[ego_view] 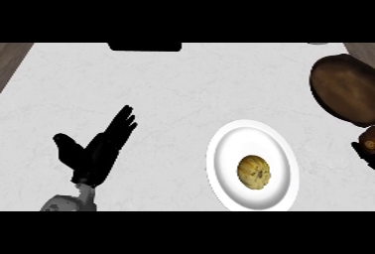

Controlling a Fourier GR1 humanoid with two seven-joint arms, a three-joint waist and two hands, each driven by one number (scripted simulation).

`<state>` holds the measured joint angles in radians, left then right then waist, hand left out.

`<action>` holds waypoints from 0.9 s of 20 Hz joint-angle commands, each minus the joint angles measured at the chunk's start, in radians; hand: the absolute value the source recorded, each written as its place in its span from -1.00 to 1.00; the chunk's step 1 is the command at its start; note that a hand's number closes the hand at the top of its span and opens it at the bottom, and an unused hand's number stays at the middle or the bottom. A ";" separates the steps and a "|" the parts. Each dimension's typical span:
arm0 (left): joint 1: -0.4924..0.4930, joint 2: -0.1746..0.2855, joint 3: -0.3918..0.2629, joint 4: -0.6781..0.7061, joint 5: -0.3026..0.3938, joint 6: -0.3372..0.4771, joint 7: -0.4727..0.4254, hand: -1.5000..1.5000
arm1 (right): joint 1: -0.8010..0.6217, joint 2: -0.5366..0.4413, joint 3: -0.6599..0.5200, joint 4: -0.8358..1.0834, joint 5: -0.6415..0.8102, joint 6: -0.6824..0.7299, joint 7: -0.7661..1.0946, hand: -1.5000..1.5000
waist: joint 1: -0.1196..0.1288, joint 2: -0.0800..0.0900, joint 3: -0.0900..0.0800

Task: Pick the sweet potato from the plate and place it in the pan

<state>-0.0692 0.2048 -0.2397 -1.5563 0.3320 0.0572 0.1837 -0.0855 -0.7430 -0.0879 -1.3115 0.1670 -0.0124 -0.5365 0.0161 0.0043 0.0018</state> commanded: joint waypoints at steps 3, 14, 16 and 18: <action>-0.009 -0.031 -0.029 -0.007 -0.037 0.018 0.016 0.00 | -0.304 0.048 -0.033 0.413 0.078 -0.072 -0.104 1.00 | 0.027 0.006 0.001; -0.065 -0.041 -0.015 0.031 -0.032 -0.022 0.005 0.00 | -0.586 0.081 -0.176 0.909 0.093 -0.257 -0.290 1.00 | 0.054 0.023 0.005; -0.064 -0.005 0.008 0.021 -0.011 -0.054 0.016 0.00 | -0.633 0.067 -0.180 0.949 0.104 -0.268 -0.280 1.00 | 0.069 0.027 0.005; -0.065 -0.038 -0.017 0.007 -0.028 -0.025 0.029 0.00 | -0.648 0.082 -0.179 0.996 0.118 -0.299 -0.322 1.00 | 0.064 0.026 0.005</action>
<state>-0.1243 0.1738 -0.2524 -1.5375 0.3070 0.0273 0.1940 -0.6696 -0.6629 -0.2508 -0.4190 0.2717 -0.2760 -0.8125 0.0748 0.0280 0.0063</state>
